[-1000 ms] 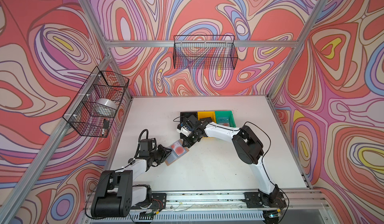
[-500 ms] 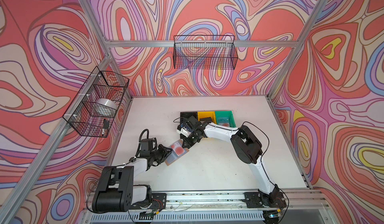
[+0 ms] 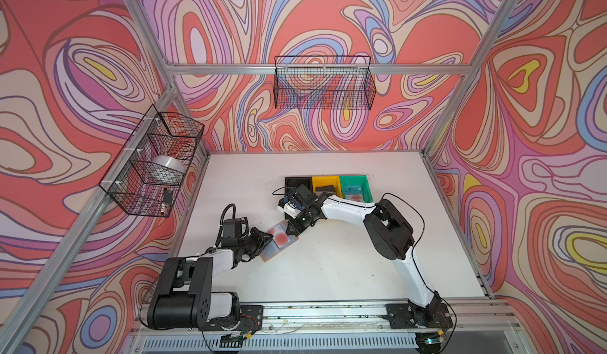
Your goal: Take the credit cards out of the card holder
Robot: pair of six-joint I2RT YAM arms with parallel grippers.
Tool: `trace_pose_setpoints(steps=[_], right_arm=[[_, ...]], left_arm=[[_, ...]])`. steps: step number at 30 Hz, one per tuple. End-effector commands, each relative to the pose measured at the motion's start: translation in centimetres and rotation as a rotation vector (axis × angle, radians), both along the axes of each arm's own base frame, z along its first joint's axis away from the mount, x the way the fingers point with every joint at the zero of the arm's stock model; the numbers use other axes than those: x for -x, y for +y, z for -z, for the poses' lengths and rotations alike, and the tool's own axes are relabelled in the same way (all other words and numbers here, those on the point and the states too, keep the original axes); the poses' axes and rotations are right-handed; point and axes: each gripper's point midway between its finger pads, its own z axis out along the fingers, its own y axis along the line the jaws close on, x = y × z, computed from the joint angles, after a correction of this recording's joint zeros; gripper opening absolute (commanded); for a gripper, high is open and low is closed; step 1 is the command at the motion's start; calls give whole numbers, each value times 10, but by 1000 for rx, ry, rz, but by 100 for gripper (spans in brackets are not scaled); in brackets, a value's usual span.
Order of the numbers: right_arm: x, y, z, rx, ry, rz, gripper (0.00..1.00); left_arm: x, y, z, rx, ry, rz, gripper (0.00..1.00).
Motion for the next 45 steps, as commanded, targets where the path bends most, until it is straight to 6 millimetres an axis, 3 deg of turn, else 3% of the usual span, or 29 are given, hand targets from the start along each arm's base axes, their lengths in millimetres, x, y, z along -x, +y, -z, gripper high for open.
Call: trace_pose_setpoints(steps=[1, 32, 37, 45], right_arm=[[13, -2, 20, 34, 39, -15, 2], [14, -5, 21, 48, 42, -13, 3], [12, -4, 11, 37, 20, -13, 3], [8, 11, -29, -55, -5, -36, 4]], left_arm=[[2, -1, 4, -3, 15, -1, 21], [3, -8, 16, -13, 43, 24, 2], [12, -7, 24, -26, 65, 31, 0], [23, -5, 35, -52, 106, 43, 0]])
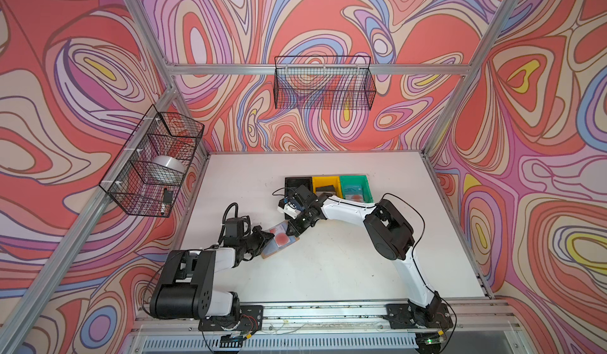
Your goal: Take the credit cards out of the card holder
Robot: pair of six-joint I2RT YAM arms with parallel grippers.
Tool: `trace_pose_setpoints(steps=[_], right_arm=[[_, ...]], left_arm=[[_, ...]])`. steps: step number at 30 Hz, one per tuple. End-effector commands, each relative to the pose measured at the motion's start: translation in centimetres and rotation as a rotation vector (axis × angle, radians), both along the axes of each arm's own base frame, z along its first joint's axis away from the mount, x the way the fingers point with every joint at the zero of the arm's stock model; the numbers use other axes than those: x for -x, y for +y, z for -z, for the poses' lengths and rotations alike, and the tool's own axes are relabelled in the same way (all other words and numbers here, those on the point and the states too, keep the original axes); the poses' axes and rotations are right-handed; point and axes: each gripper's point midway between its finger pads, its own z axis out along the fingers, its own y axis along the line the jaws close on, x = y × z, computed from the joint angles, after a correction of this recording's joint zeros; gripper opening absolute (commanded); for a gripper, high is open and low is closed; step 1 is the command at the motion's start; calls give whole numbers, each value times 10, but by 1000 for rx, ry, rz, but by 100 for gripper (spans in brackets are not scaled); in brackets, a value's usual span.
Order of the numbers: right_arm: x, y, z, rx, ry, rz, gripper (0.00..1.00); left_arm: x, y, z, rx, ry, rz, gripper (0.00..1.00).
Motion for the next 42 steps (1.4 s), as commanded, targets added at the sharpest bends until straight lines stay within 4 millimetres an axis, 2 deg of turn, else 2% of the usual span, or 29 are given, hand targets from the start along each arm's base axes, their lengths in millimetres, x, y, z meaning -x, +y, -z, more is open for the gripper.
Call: trace_pose_setpoints(steps=[1, 6, 18, 22, 42], right_arm=[[6, 12, -30, -57, -17, -33, 4], [5, 16, -33, -68, -13, -36, 4], [7, 1, 13, 47, 43, 5, 4], [9, -2, 22, 68, 61, 6, 4], [6, -9, 31, 96, 76, 25, 4]], left_arm=[[30, 2, 33, -49, 143, 14, 0], [32, 2, 34, -61, 158, 28, 0], [46, 9, 31, -129, 185, 49, 0], [50, 11, 32, -140, 195, 44, 0], [63, 19, 30, -178, 222, 40, 0]])
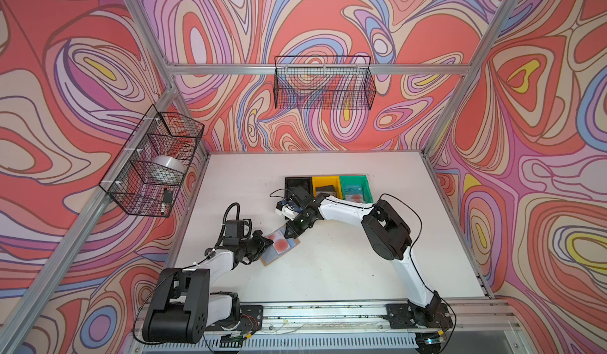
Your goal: Take the credit cards out of the card holder
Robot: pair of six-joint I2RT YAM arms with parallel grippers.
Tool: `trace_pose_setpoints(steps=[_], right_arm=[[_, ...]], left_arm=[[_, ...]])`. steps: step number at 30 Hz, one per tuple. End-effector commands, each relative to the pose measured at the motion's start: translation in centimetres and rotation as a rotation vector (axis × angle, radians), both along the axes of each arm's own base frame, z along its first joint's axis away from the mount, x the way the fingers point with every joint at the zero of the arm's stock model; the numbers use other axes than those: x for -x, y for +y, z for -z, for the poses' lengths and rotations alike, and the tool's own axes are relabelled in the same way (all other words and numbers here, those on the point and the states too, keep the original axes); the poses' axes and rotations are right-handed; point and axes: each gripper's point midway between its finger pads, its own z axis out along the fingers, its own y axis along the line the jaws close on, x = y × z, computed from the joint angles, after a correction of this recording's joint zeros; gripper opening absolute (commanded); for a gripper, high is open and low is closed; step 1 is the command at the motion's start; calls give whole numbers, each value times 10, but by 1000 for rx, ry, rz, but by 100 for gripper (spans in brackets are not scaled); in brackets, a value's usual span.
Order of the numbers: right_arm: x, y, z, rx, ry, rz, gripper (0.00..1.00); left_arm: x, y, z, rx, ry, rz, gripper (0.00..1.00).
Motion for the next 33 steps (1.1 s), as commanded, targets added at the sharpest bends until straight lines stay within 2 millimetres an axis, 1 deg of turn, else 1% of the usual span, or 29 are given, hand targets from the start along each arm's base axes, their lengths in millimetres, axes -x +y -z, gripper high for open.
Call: trace_pose_setpoints(steps=[1, 12, 16, 22, 23, 24, 30, 33], right_arm=[[-3, -13, 28, 83, 27, 31, 4], [-4, -13, 31, 89, 42, 44, 4], [-6, -13, 33, 95, 50, 54, 4], [-10, -15, 34, 99, 53, 71, 4], [-11, -16, 34, 101, 55, 74, 4], [-12, -17, 35, 103, 57, 77, 4], [-22, -24, 38, 126, 59, 108, 4], [-22, -26, 38, 125, 61, 104, 4]], left_arm=[[37, 14, 31, -78, 168, -28, 0], [48, 13, 34, -58, 181, -29, 0], [51, 15, 31, -65, 182, -29, 0], [60, 23, 25, -116, 193, -46, 0], [58, 24, 23, -122, 179, -47, 0], [63, 24, 24, -127, 200, -48, 0], [68, 23, 20, -120, 205, -47, 0], [67, 24, 20, -122, 201, -48, 0]])
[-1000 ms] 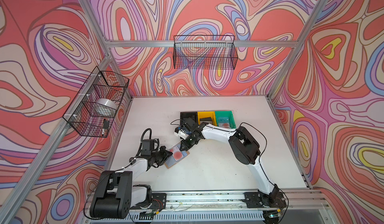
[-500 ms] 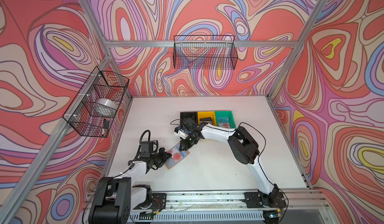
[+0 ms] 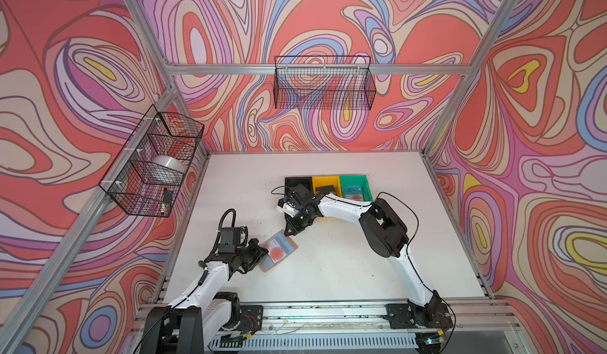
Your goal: Take the credit cards out of the card holder
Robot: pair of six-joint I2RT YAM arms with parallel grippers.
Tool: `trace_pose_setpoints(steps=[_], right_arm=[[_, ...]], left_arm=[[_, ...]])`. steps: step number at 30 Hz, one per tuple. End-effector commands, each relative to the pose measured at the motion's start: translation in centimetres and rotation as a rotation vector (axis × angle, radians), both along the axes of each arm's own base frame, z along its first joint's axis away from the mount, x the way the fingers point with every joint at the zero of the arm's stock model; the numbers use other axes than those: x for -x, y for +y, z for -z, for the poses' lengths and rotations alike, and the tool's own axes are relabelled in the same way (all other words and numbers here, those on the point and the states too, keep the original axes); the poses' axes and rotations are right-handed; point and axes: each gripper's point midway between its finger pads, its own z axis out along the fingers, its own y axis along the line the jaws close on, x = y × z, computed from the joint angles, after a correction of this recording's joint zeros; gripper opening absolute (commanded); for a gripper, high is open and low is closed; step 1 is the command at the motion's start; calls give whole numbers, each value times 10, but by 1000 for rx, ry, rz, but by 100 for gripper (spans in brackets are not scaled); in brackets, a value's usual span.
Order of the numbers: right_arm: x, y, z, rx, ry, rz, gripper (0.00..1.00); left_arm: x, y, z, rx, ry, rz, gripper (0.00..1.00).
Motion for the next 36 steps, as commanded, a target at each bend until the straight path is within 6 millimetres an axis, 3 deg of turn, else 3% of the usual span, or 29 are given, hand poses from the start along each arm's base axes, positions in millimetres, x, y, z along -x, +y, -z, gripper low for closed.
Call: trace_pose_setpoints(steps=[1, 10, 14, 29, 36], right_arm=[[-5, -22, 30, 113, 12, 34, 4], [1, -10, -18, -41, -45, -31, 4], [10, -9, -28, -59, -52, -53, 4], [51, -17, -20, -45, 8, -128, 5], [46, -33, 13, 91, 16, -72, 6]], left_arm=[[28, 9, 22, -52, 141, -14, 0], [14, 7, 24, -56, 150, 20, 0], [7, 7, 21, -68, 146, 35, 0], [-16, 2, 22, -40, 125, 59, 0], [-13, 3, 17, -56, 118, 72, 0]])
